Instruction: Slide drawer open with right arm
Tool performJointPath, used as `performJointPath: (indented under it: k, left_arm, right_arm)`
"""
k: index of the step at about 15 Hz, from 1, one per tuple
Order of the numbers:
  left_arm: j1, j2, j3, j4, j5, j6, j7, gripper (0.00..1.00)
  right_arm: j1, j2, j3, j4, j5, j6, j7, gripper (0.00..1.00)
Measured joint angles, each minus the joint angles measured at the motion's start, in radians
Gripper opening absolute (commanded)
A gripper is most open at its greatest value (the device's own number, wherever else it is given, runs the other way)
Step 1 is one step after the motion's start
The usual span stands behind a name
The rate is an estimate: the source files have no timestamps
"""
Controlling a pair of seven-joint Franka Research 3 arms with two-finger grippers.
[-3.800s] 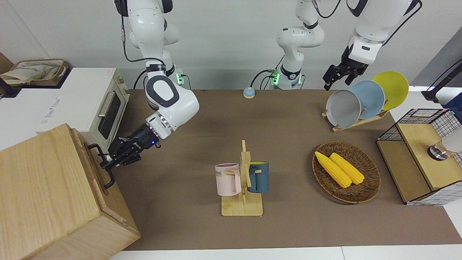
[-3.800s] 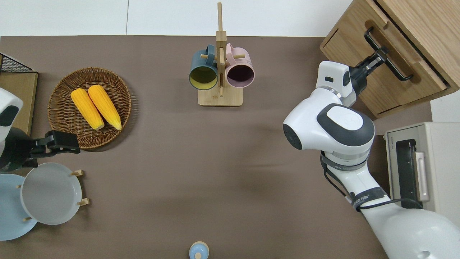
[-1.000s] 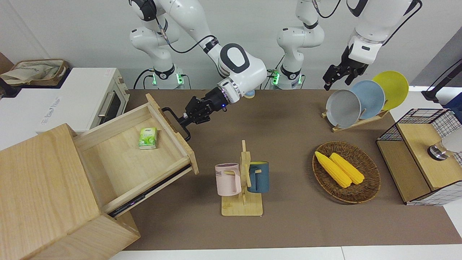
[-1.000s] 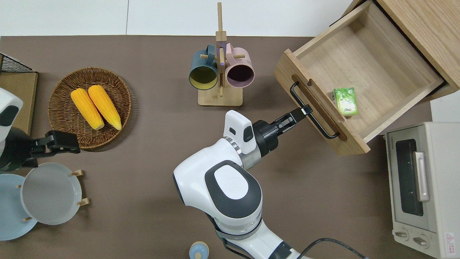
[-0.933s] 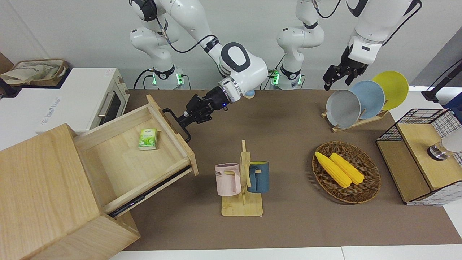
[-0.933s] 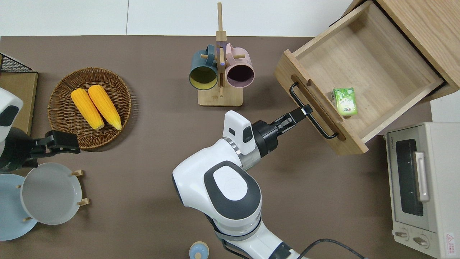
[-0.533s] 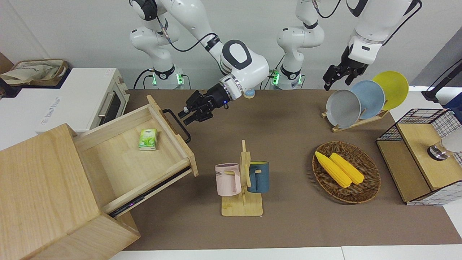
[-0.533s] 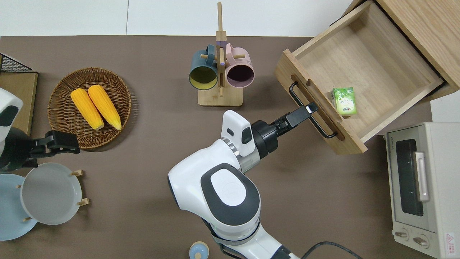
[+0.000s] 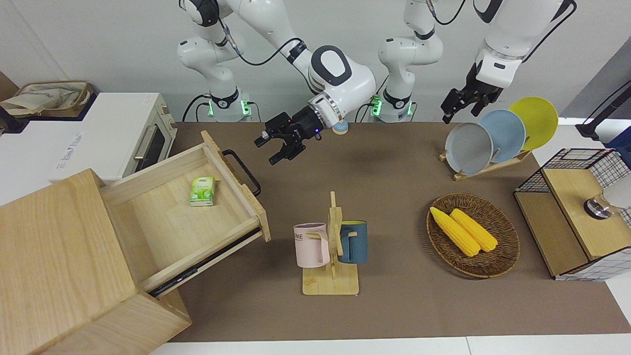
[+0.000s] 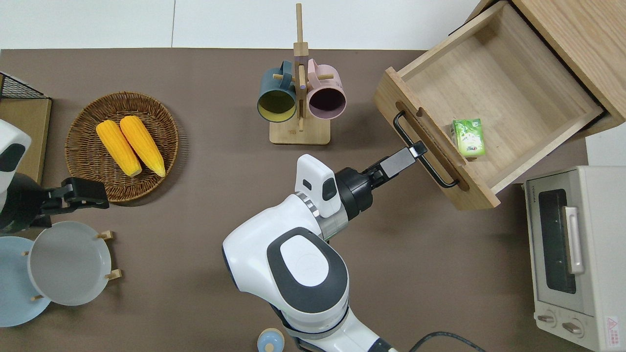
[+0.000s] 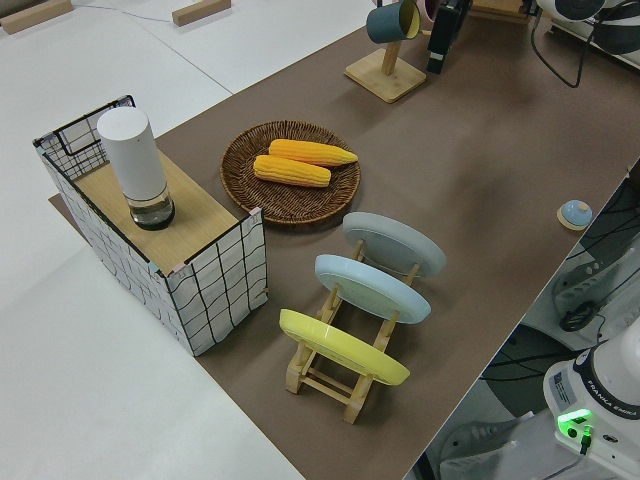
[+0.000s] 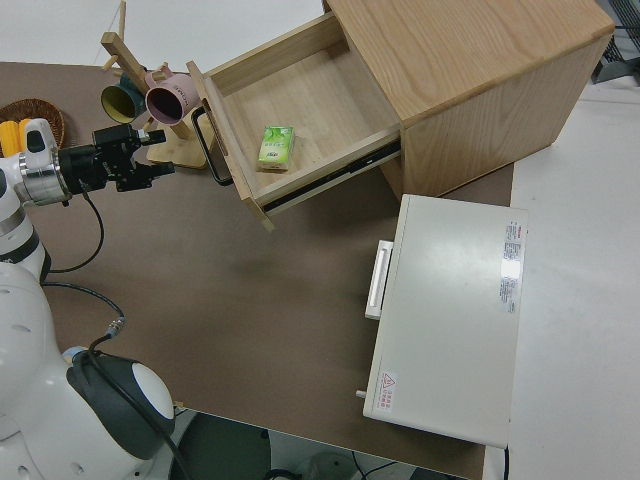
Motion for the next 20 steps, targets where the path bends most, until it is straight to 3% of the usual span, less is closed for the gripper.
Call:
performJointPath:
  k: [4,7,13,20]
  left_arm:
    - [0.0,0.0,0.0,0.0,0.0,0.0,0.0,0.99]
    - [0.0,0.0,0.0,0.0,0.0,0.0,0.0,0.99]
    - [0.0,0.0,0.0,0.0,0.0,0.0,0.0,0.99]
    - [0.0,0.0,0.0,0.0,0.0,0.0,0.0,0.99]
  right_arm:
    - [0.003,-0.055,-0.006,0.029,0.21,0.045,0.0,0.985]
    - [-0.041,-0.12,-0.017,0.052,0.402,0.101,-0.005,0.983]
    - [-0.263,-0.241,0.007,0.067,0.758,0.184,-0.066,0.983]
    - [-0.519,-0.376,0.002,0.062,1.131,0.194,-0.307,0.985]
